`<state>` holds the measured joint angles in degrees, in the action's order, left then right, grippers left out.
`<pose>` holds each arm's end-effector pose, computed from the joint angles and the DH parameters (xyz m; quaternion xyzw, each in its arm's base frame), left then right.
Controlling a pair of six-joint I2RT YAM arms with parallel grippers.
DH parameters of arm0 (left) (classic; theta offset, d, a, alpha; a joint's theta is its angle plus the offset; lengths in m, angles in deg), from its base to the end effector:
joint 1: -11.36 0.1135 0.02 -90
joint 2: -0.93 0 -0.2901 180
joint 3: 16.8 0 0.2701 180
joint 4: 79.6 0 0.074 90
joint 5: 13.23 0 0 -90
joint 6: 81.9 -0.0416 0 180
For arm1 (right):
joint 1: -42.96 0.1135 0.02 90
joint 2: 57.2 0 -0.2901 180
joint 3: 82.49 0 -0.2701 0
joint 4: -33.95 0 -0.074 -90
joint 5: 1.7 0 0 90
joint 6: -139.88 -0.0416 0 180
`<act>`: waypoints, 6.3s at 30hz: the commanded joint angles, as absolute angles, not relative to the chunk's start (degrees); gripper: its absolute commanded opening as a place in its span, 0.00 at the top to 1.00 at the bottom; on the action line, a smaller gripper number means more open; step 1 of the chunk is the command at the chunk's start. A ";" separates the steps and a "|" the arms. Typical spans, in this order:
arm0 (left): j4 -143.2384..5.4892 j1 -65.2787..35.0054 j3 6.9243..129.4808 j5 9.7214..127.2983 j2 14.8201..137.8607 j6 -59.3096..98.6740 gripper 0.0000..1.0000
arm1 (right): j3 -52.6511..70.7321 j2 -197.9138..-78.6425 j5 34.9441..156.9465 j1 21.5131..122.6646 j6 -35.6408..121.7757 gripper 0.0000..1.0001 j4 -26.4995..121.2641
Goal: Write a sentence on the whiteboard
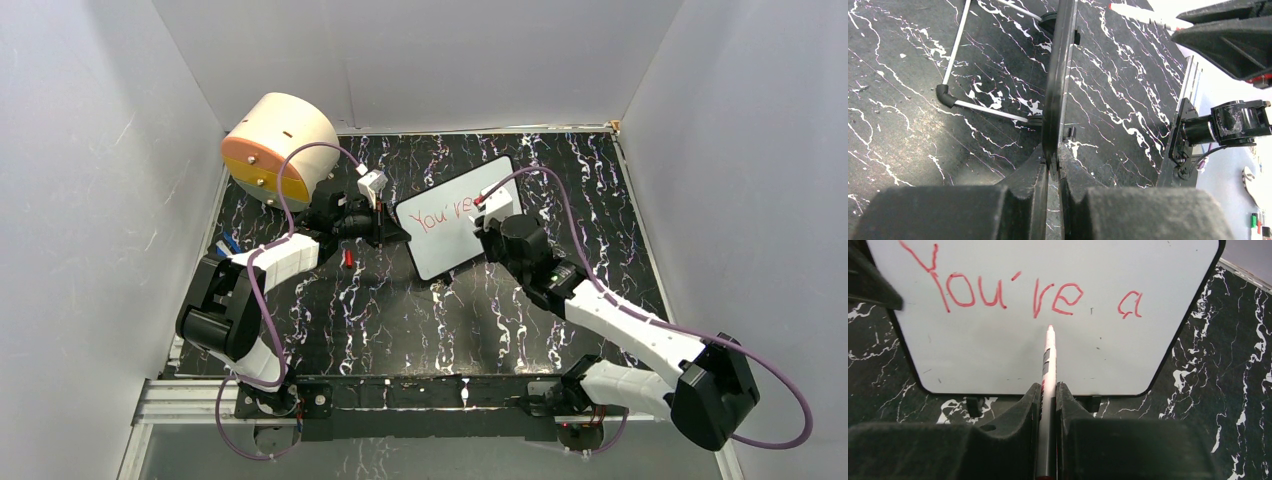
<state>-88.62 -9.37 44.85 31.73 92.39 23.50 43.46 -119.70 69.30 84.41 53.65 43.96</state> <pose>0.3248 -0.1544 0.2325 0.2526 0.7494 -0.4624 0.4010 0.2044 0.1624 0.2952 -0.2186 0.7758 0.0594 0.5889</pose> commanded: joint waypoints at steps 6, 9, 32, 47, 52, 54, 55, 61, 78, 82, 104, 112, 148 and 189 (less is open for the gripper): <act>-86.63 -9.47 45.62 33.00 91.11 22.07 1.00 | 45.35 -117.44 61.22 93.20 51.11 1.00 42.63; -86.56 -9.47 45.58 33.05 91.06 21.99 1.00 | 46.16 -117.96 59.41 96.75 50.67 1.00 41.17; -87.06 -9.73 45.47 33.11 91.02 22.82 1.00 | 42.22 -130.13 51.65 109.77 51.68 1.00 33.93; -86.97 -9.82 45.65 33.10 91.11 22.96 1.00 | 39.71 -133.71 53.06 110.06 52.27 1.00 33.41; -86.92 -9.82 45.76 33.09 91.30 22.91 1.00 | 39.55 -134.72 52.85 110.13 52.51 1.00 33.62; -87.02 -9.82 45.78 33.03 91.29 23.00 1.00 | 39.35 -135.18 52.71 110.11 52.58 1.00 33.94; -87.07 -9.82 45.78 32.90 91.36 23.04 1.00 | 39.33 -135.36 52.62 110.12 52.60 1.00 34.07; -87.02 -9.82 45.73 32.89 91.29 23.04 1.00 | 38.26 -136.92 51.84 110.08 51.94 1.00 37.17; -86.86 -9.91 45.79 33.09 91.15 23.07 1.00 | 39.02 -136.89 52.27 110.12 48.90 1.00 41.69; -86.48 -9.91 45.86 33.09 91.21 22.87 1.00 | 39.16 -136.85 50.85 110.11 49.23 1.00 39.53; -86.21 -10.08 46.13 32.84 91.47 22.69 1.00 | 38.46 -137.66 48.77 110.08 52.66 1.00 36.08; -86.19 -10.08 46.28 32.91 91.67 22.69 1.00 | 38.15 -138.01 50.23 110.07 51.06 1.00 41.67; -85.75 -10.26 46.39 33.00 91.21 22.43 1.00 | 38.47 -137.56 45.84 110.01 54.24 1.00 34.05; -85.56 -10.27 46.29 33.52 90.98 22.34 1.00 | 41.12 -136.05 49.41 107.86 51.29 1.00 33.34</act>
<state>-87.76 -9.81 45.29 32.67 92.33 24.11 41.45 -135.39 49.50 108.50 52.03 37.18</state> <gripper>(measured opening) 0.064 0.206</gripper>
